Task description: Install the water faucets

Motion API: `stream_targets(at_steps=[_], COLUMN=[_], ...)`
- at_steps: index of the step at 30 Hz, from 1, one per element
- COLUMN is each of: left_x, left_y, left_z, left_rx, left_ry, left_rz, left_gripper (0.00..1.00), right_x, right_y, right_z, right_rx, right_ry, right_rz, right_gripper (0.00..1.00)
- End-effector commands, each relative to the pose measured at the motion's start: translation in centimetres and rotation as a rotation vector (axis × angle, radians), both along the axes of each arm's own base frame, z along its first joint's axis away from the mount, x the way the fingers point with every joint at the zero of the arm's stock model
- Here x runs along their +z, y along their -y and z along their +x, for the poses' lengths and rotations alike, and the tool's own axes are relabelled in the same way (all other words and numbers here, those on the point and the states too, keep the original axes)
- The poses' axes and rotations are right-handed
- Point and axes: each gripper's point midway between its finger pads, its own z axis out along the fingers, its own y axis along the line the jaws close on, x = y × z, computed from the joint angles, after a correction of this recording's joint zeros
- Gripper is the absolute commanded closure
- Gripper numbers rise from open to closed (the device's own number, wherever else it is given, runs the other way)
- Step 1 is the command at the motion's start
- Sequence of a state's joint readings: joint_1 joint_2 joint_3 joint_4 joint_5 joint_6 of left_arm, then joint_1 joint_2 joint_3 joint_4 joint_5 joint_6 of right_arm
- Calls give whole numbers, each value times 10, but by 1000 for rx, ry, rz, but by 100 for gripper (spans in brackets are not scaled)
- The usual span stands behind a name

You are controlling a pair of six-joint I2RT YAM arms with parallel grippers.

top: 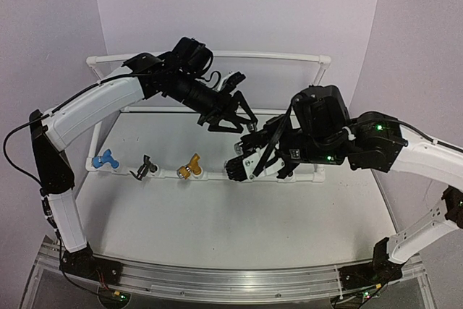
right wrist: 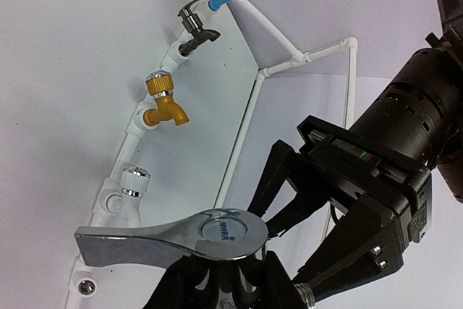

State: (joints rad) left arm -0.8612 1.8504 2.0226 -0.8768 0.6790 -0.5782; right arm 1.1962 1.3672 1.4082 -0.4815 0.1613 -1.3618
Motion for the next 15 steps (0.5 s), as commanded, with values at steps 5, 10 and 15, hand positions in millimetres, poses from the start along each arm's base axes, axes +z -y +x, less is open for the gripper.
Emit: stream_targets(at_steps=[5, 10, 15], left_x=[55, 59, 52], left_y=[-1, -2, -2], left_z=[-13, -21, -34], left_rx=[-26, -55, -105], left_ry=[51, 31, 18], left_rz=[-142, -151, -129], left_gripper=[41, 47, 51], right_x=[19, 16, 14], right_y=[5, 5, 5], right_z=[-8, -7, -5], right_rx=[19, 12, 0], right_ry=[18, 15, 7], right_rz=[68, 59, 59], right_gripper=[99, 99, 100])
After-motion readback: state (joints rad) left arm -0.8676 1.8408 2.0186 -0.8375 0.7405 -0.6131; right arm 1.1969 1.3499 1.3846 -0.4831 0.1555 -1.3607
